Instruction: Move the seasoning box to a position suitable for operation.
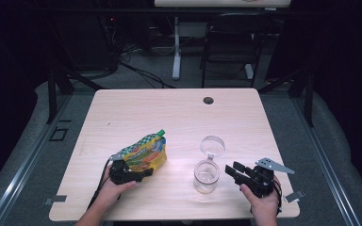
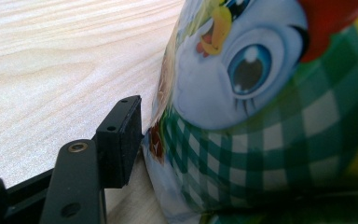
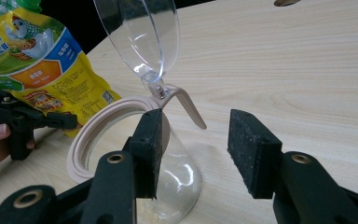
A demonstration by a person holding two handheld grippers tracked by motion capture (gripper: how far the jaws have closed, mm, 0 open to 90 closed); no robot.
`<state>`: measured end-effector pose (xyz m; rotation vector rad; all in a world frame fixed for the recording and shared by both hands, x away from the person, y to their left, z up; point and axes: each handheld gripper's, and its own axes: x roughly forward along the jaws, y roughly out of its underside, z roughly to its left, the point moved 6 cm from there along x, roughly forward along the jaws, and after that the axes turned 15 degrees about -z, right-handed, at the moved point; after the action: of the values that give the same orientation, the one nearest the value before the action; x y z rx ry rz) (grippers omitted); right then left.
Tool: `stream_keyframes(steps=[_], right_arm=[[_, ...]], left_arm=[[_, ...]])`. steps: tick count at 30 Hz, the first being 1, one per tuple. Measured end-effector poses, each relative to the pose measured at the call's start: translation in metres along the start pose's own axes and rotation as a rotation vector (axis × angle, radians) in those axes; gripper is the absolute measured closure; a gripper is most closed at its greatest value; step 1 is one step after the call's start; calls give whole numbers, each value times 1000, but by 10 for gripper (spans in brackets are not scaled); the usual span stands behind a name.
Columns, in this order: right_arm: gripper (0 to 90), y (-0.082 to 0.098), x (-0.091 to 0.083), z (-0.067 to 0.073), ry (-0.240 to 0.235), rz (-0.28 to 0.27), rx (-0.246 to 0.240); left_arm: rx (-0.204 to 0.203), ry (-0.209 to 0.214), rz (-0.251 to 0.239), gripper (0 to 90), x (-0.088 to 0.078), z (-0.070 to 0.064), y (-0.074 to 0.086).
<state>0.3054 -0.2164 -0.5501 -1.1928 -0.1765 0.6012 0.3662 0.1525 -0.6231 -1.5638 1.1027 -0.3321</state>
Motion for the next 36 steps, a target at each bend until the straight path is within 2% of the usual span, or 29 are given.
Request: stream_keyframes(steps=[6, 11, 13, 19, 25, 30, 36], right_arm=[[553, 0, 0, 0, 3, -1, 1], [553, 1, 1, 0, 0, 6, -2], [553, 1, 1, 0, 2, 8, -2], [553, 0, 0, -1, 1, 0, 3], [553, 1, 1, 0, 2, 6, -2], [553, 1, 1, -1, 5, 6, 2], [553, 2, 1, 0, -1, 3, 3]], left_arm=[[-4, 5, -4, 396, 4, -1, -2], [28, -4, -6, 439, 8, -4, -3], [21, -3, -10, 442, 8, -4, -3], [42, -5, -13, 458, 7, -4, -3], [81, -25, -22, 483, 7, -5, -4], [71, -35, -27, 479, 8, -6, -4], [67, -26, -28, 419, 8, -5, -5]])
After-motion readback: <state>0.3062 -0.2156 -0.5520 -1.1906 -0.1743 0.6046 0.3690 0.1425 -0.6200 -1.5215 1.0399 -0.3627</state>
